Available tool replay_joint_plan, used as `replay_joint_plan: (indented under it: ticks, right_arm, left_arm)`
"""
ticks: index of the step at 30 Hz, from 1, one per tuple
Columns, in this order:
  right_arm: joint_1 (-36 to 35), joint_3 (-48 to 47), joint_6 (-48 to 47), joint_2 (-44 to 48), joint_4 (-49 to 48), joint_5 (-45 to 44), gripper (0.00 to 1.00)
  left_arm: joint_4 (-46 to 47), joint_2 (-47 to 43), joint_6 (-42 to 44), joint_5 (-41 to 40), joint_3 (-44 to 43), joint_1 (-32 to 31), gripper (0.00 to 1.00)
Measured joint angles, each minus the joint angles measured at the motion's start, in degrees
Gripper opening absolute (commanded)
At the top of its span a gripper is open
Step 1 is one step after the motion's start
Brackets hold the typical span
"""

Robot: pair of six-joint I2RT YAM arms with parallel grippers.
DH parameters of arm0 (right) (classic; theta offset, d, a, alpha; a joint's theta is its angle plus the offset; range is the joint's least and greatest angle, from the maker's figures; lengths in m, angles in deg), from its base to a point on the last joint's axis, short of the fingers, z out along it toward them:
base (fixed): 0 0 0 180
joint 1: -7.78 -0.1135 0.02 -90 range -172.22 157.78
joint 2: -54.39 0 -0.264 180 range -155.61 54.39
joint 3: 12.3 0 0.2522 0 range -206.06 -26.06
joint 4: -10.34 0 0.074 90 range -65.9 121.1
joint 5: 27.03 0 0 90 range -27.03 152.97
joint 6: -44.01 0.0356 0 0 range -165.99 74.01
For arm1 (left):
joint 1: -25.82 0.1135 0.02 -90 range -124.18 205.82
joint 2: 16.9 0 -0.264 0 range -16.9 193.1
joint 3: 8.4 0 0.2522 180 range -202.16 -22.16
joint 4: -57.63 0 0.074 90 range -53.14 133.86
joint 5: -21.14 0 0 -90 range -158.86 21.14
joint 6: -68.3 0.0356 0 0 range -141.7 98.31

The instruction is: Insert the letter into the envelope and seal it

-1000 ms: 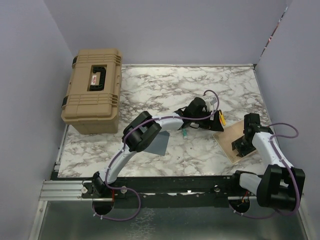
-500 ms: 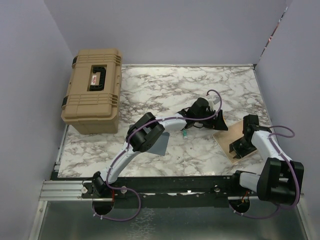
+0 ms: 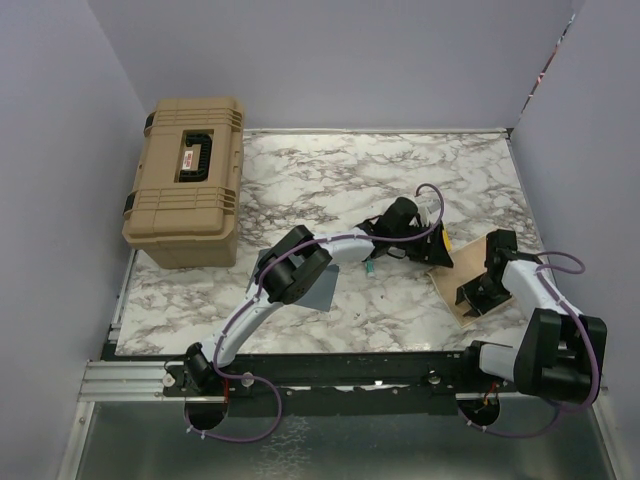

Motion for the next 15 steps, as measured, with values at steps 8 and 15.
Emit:
replay_joint_plan:
  ticks: [8,15]
  right_arm:
    - [-0.02,0.02,-0.50,0.26,0.02,0.15,0.39]
    - [0.00,0.31,-0.63,0.74,-0.13,0.20,0.39]
  left_arm:
    - [-1.73,0.26,-0.52,1.81,-0.02,0.00,0.70]
    - [-2.54,-0.68,-1.40,2.73,0.04,0.04,0.84]
